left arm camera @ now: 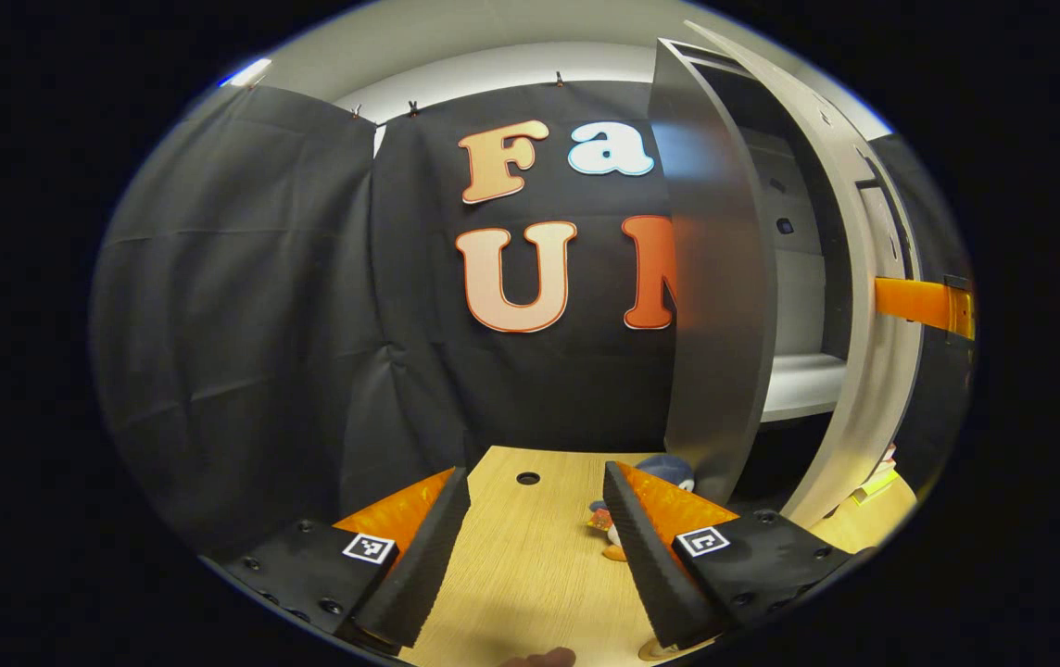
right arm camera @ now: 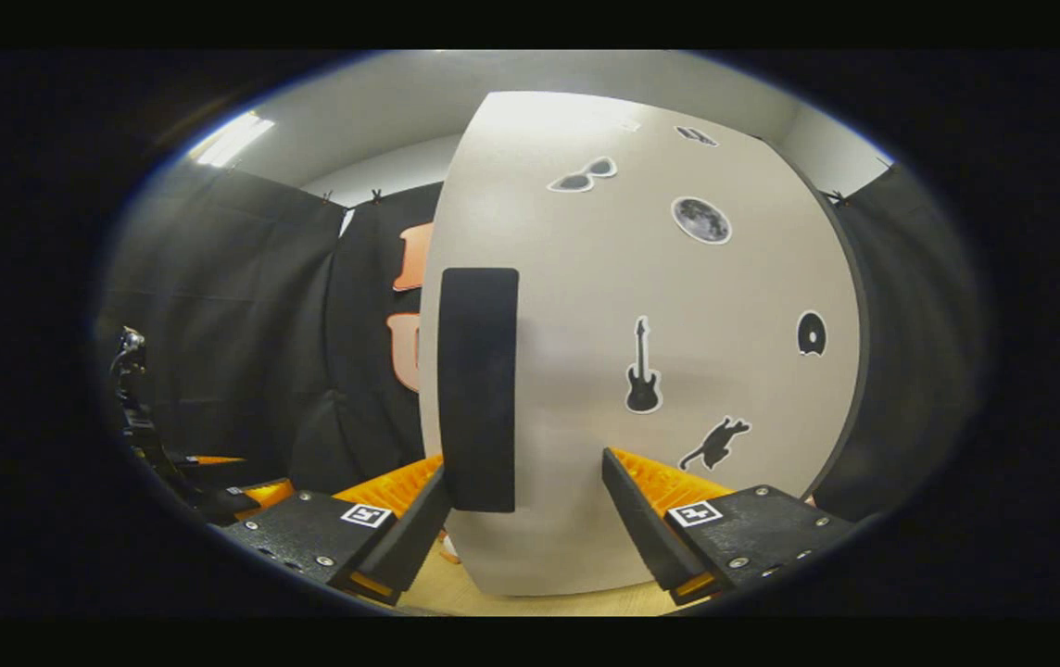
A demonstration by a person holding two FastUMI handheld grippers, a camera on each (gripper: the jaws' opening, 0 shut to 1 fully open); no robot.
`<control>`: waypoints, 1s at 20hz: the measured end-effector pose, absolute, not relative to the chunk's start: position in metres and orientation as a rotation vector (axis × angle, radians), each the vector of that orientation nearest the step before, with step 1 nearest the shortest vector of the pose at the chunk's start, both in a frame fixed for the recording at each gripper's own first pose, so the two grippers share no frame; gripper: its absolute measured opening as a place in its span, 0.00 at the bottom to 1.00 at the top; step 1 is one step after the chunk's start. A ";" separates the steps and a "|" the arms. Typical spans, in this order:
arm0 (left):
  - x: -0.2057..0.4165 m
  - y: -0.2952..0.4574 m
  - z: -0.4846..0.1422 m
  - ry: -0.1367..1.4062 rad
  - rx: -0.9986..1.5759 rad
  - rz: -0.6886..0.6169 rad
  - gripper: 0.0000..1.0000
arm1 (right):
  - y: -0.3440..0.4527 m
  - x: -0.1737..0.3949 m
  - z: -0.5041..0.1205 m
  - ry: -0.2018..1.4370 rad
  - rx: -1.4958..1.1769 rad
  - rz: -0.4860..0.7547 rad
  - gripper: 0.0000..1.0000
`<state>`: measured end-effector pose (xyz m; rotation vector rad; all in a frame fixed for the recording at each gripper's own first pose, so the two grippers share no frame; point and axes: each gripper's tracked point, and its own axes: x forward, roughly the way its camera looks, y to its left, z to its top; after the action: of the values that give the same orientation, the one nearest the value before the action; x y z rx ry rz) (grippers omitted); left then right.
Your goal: Open the cabinet door with the right hand, grasp the bottle in the cabinet with the left hand and place it on the coaster, then close the cabinet door with the right hand.
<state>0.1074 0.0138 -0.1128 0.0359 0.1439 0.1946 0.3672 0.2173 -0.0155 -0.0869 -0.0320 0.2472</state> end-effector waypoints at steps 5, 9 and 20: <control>0.124 0.004 -0.116 0.151 0.016 0.156 0.95 | 0.230 0.371 -0.022 -0.041 -0.152 0.155 0.93; 0.130 -0.005 -0.114 0.142 0.000 0.128 0.95 | 0.226 0.376 -0.024 -0.049 -0.141 0.107 0.94; 0.122 -0.011 -0.117 0.165 -0.019 0.123 0.92 | 0.220 0.390 -0.027 -0.041 -0.104 0.075 0.94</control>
<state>0.1218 -0.0108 -0.1168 -0.0190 0.1646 0.1230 0.3900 0.2196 -0.0268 -0.1041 -0.0406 0.0752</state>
